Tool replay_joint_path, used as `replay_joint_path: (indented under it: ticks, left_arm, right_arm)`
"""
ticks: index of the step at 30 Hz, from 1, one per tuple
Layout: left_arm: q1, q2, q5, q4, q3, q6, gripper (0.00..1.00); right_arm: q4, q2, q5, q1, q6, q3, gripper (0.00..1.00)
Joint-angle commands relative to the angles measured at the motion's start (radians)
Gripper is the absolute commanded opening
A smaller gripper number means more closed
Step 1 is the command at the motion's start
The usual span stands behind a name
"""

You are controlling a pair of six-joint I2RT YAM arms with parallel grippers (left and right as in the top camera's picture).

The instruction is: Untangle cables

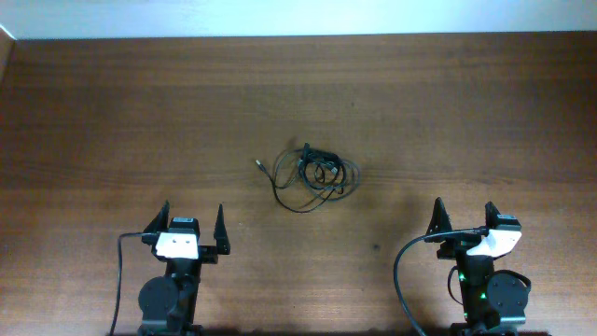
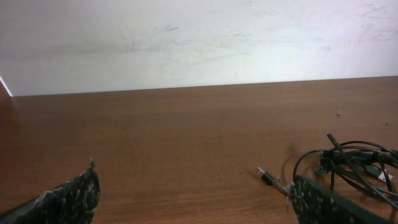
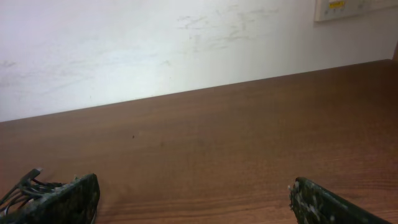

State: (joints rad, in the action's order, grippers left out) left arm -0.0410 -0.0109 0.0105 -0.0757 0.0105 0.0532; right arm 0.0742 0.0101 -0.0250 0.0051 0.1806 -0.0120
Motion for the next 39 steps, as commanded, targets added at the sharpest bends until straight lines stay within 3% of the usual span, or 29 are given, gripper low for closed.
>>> replay_joint_path:
  ticks: [1, 39]
  left_arm:
    - [-0.002, 0.004, -0.007, -0.008, -0.001, 0.016, 0.99]
    - [-0.002, 0.004, -0.013, 0.016, -0.002, 0.016, 0.99]
  right_arm:
    - [0.005, -0.005, 0.002, 0.014, -0.005, 0.006, 0.99]
    - [0.005, -0.005, 0.002, 0.014, -0.005, 0.006, 0.98]
